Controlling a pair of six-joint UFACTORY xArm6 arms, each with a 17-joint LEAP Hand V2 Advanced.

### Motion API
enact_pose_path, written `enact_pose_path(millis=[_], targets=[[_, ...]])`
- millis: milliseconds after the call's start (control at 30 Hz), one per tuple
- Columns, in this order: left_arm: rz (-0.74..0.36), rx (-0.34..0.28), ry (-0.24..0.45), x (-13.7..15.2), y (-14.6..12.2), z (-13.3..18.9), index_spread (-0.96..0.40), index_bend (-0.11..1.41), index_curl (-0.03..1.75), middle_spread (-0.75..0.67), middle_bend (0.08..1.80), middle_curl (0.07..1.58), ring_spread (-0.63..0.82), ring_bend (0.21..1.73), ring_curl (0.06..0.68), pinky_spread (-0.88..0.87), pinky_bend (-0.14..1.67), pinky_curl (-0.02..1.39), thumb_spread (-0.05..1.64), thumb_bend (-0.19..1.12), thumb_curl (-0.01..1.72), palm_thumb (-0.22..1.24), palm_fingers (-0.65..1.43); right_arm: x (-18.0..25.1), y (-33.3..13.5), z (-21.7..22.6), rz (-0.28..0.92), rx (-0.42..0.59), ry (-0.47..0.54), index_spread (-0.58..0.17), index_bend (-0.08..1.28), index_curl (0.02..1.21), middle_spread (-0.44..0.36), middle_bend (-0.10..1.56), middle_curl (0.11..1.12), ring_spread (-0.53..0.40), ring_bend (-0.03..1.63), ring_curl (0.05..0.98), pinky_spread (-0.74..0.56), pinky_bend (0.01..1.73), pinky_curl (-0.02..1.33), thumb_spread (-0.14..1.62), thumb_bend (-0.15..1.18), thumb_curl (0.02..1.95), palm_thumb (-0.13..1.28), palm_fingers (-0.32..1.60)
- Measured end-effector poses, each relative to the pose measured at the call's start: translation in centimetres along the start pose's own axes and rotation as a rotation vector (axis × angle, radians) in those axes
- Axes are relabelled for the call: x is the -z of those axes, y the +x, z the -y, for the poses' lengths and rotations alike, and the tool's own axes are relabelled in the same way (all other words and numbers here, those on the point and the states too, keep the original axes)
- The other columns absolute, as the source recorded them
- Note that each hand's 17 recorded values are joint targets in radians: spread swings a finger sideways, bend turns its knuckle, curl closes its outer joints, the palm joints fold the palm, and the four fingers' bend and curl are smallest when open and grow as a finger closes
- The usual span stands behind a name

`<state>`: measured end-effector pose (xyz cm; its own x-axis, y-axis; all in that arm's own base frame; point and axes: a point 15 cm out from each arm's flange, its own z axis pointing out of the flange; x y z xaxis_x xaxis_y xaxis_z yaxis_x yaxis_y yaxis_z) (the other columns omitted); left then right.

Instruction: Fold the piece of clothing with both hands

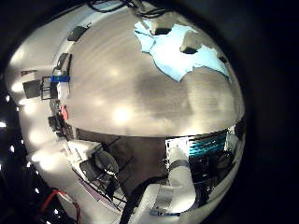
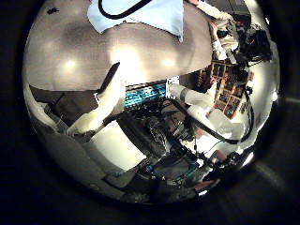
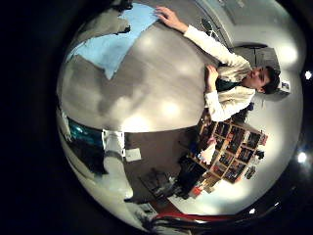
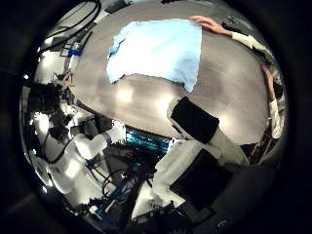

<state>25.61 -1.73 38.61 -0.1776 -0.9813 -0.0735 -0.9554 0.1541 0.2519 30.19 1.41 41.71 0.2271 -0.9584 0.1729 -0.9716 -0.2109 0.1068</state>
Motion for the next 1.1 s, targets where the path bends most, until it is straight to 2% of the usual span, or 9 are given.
enact_pose_path(millis=[400,533,667,767,867,1000,1100], targets=[[0.002,-0.018,0.000,-0.8,0.1,1.7,-0.15,0.20,0.54,0.02,0.19,0.35,0.14,0.62,0.166,0.20,0.21,0.39,1.16,-0.02,0.35,0.49,0.38,0.0,0.2,-0.2,0.003,-0.011,0.002,-0.430,0.18,0.36,-0.158,0.52,0.42,-0.215,0.99,0.269,-0.10,1.02,-0.01,1.28,-0.01,0.34,0.58,0.43],[0.008,-0.037,0.021,-1.4,-0.3,3.2,-0.13,0.16,0.52,0.03,0.18,0.35,0.15,0.64,0.174,0.20,0.23,0.40,1.16,-0.02,0.35,0.49,0.34,-0.1,0.4,-0.2,0.007,-0.027,0.001,-0.428,0.18,0.36,-0.159,0.52,0.42,-0.215,0.99,0.269,-0.09,1.02,-0.01,1.28,-0.01,0.34,0.58,0.42],[-0.003,-0.032,0.059,-2.4,-1.6,5.8,-0.07,0.11,0.46,0.09,0.18,0.35,0.20,0.67,0.190,0.22,0.31,0.42,1.13,-0.04,0.34,0.41,0.21,-0.7,0.7,-0.2,0.013,-0.051,-0.019,-0.424,0.17,0.35,-0.152,0.51,0.41,-0.209,0.99,0.271,-0.09,1.03,0.00,1.28,-0.01,0.34,0.58,0.40],[-0.002,-0.050,0.058,-4.1,-2.7,7.3,-0.02,0.09,0.40,0.17,0.18,0.35,0.29,0.68,0.196,0.30,0.38,0.44,1.08,-0.05,0.32,0.33,0.06,-1.3,0.7,0.1,0.014,-0.055,-0.041,-0.396,0.15,0.34,-0.124,0.48,0.41,-0.177,0.97,0.275,-0.06,1.05,0.00,1.27,-0.02,0.34,0.56,0.27],[-0.007,-0.074,0.027,-6.1,-3.0,8.2,-0.01,0.10,0.35,0.24,0.19,0.34,0.36,0.69,0.199,0.37,0.42,0.44,1.02,-0.05,0.31,0.25,-0.02,-2.2,0.4,0.7,0.019,-0.051,-0.071,-0.375,0.14,0.32,-0.083,0.44,0.39,-0.113,0.90,0.253,0.00,1.07,0.01,1.25,-0.03,0.33,0.50,0.15],[-0.013,-0.093,0.011,-7.8,-2.9,9.6,-0.01,0.12,0.31,0.29,0.19,0.33,0.42,0.70,0.200,0.42,0.44,0.42,0.97,-0.04,0.31,0.20,-0.03,-3.6,0.2,1.7,0.020,-0.050,-0.116,-0.358,0.17,0.32,-0.044,0.42,0.38,-0.034,0.83,0.230,0.10,1.03,0.01,1.21,-0.04,0.31,0.41,0.08],[-0.014,-0.102,0.005,-8.9,-2.7,10.5,-0.02,0.16,0.31,0.31,0.18,0.33,0.44,0.69,0.199,0.44,0.44,0.41,0.95,-0.03,0.31,0.20,-0.02,-4.5,0.1,3.0,0.020,-0.048,-0.114,-0.356,0.17,0.31,-0.030,0.42,0.38,0.005,0.79,0.218,0.15,0.98,0.01,1.20,-0.03,0.31,0.37,0.08]])
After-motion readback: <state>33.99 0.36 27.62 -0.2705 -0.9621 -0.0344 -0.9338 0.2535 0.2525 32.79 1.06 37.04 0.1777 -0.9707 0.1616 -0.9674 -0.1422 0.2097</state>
